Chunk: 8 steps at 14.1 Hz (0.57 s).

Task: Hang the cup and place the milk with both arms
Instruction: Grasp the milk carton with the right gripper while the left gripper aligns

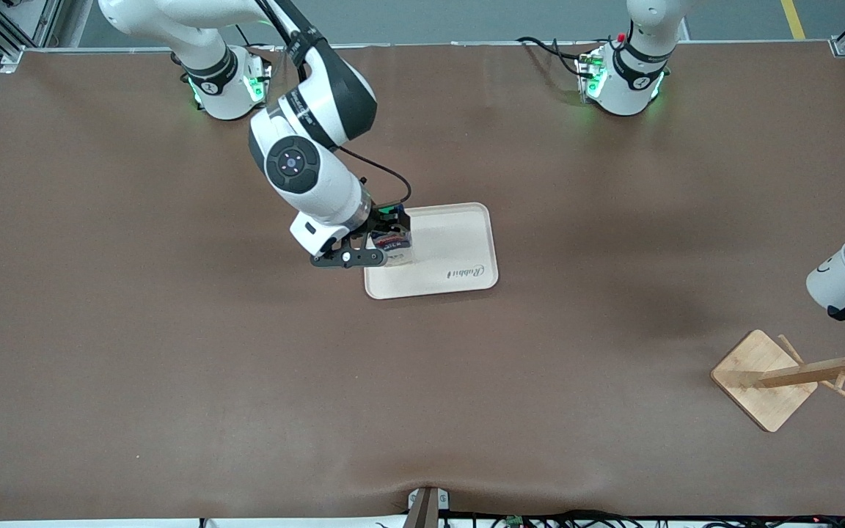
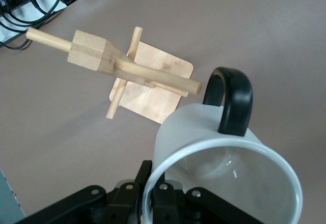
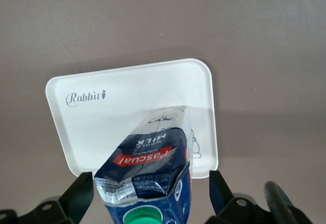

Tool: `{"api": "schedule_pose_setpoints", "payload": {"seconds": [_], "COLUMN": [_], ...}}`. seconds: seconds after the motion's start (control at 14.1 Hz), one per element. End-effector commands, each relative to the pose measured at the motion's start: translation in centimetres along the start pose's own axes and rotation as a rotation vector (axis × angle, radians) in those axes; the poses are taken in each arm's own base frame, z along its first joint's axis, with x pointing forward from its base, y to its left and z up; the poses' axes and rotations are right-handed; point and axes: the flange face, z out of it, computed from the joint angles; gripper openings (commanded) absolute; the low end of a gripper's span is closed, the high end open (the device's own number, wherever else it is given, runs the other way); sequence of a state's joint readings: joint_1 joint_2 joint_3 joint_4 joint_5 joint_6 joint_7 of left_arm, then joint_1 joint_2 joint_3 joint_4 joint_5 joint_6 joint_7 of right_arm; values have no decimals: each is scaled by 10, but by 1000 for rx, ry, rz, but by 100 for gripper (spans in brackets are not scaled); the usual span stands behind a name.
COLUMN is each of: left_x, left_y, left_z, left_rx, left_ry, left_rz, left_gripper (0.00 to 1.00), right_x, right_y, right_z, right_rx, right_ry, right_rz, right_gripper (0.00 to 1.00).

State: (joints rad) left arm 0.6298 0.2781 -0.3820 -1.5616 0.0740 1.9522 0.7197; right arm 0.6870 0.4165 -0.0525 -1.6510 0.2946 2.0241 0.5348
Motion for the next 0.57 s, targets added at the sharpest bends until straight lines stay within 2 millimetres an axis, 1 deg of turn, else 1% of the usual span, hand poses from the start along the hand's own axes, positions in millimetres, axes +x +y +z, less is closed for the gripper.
{"api": "schedule_pose_setpoints", "payload": {"seconds": [0.0,0.14,0.36,0.43,0.5], "left_x": [5,2,3,4,4], "left_y": [-8,-16,-24,-26,-28], "left_z": [-2,8,11,9,11], "left_rx": [-24,-36,-36,-33,-34], "left_ry": [24,21,30,35,35], "left_rz": [-11,-22,-27,-30,-33], "left_gripper": [0,0,0,0,0], "right_x": [1,1,-3,1,6], "right_y": [-3,-3,-10,-9,-8], "right_z": [5,5,15,12,4], "right_rx": [-15,-13,-6,10,34], "right_ry": [1,-1,-15,-16,-16], "right_rz": [22,23,22,32,39], "right_gripper": [100,100,100,100,100]}}
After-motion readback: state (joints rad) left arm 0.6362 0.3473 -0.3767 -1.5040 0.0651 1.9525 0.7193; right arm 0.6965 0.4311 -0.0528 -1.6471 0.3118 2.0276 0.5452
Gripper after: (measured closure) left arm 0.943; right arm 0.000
